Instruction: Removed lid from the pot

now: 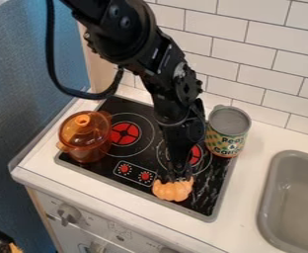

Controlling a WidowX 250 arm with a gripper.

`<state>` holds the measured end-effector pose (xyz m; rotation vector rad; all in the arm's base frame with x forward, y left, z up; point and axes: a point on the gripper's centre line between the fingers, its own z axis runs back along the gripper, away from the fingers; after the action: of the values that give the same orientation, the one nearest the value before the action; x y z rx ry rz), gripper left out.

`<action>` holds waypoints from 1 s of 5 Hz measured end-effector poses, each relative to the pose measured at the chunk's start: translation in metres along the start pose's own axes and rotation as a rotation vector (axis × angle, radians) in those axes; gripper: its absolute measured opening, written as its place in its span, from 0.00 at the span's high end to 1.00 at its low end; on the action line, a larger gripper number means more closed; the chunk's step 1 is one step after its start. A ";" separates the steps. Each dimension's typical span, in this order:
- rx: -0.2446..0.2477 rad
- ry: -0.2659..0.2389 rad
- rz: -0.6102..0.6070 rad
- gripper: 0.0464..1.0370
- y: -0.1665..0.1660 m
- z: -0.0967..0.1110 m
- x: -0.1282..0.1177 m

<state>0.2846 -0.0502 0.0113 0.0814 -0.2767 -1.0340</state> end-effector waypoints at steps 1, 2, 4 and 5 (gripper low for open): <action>-0.020 0.014 0.003 0.04 -0.004 -0.006 -0.003; -0.025 0.015 0.105 0.04 0.008 -0.002 -0.027; 0.008 0.081 0.301 0.04 0.033 0.013 -0.086; 0.046 0.101 0.408 0.04 0.052 0.020 -0.110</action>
<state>0.2699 0.0719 0.0200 0.1133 -0.2133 -0.6161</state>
